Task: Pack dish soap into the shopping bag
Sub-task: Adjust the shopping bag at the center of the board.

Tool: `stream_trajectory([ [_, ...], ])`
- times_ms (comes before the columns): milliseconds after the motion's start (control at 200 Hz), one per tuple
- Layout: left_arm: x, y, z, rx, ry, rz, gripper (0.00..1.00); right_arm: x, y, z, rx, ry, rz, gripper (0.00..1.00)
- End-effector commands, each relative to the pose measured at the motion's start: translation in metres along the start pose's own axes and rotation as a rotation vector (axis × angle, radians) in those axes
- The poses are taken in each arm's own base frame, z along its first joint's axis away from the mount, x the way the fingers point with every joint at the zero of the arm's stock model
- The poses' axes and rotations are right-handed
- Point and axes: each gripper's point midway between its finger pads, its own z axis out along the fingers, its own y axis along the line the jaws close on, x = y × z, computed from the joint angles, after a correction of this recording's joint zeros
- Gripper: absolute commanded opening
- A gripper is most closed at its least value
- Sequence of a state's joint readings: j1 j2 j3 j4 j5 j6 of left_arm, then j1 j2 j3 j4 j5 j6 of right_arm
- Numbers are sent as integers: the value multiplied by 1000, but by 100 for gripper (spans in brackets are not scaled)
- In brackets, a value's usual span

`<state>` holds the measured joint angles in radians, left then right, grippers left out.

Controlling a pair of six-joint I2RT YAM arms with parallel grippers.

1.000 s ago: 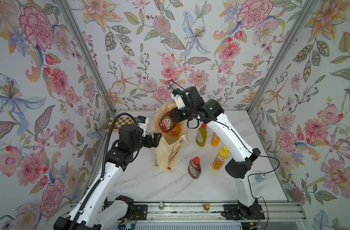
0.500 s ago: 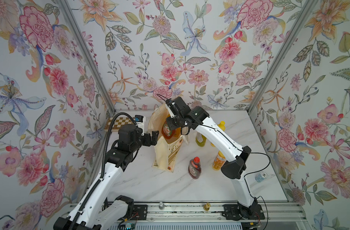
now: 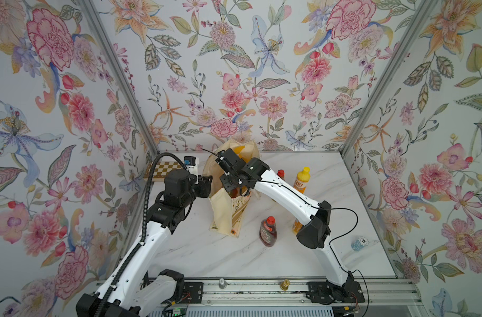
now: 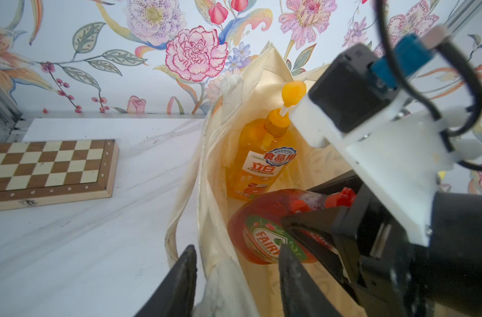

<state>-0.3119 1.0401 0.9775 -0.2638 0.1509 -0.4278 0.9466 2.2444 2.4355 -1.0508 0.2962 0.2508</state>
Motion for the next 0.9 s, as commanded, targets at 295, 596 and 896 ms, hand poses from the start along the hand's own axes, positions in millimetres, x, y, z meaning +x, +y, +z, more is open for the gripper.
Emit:
stream_trajectory([
  [295,22,9,7,-11,-58,15,22,-22,-35,-1,49,-78,103,0],
  [596,35,16,-1,-27,-105,5,5,-14,-55,6,103,-56,133,0],
  [896,10,7,-14,-1,-150,20,5,-23,-69,7,101,-70,168,0],
])
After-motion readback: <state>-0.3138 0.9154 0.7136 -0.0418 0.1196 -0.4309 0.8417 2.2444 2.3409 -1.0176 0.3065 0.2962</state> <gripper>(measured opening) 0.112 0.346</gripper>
